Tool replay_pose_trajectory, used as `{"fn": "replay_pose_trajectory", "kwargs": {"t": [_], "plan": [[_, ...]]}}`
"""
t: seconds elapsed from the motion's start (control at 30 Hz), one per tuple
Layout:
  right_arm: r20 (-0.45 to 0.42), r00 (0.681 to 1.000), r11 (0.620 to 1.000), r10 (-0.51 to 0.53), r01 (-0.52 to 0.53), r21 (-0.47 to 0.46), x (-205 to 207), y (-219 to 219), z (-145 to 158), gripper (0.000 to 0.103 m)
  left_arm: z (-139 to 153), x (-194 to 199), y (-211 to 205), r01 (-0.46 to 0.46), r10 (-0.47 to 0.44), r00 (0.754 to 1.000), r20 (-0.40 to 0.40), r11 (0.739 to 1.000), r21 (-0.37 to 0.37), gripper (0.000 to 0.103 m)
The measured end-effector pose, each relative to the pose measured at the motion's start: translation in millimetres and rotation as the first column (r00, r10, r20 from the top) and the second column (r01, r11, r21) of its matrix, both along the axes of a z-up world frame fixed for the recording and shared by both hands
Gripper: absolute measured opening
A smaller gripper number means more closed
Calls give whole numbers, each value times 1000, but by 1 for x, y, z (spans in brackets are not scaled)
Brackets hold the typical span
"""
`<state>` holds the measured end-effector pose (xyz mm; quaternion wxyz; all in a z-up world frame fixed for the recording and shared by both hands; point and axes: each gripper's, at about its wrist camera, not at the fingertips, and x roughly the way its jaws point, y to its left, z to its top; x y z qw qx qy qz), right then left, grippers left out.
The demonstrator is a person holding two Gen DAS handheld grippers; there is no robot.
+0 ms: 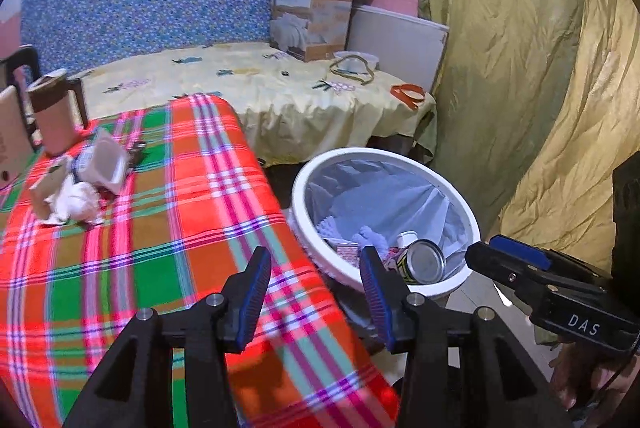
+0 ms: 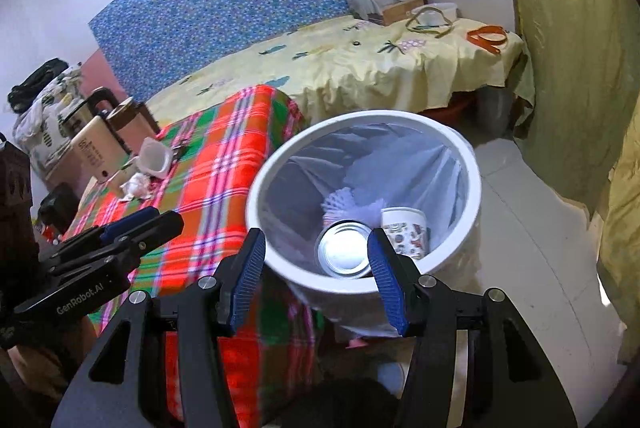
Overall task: Collect trash
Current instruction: 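Move both tools away from the bin back over the bed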
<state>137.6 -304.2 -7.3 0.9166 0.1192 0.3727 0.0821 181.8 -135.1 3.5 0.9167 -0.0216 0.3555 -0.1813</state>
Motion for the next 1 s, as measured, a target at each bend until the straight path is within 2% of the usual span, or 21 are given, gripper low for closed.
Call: {"fn": "replay_pose_trajectory", "kwargs": {"t": [0.43, 1.0], "plan": [[35, 993, 994, 111, -111, -1, -14, 40, 12, 55, 22, -47, 55, -117, 117, 991, 60, 993, 1, 46], [32, 970, 970, 242, -242, 0, -17, 93, 12, 55, 10, -74, 110, -260, 259, 965, 46, 965, 24, 46]]}}
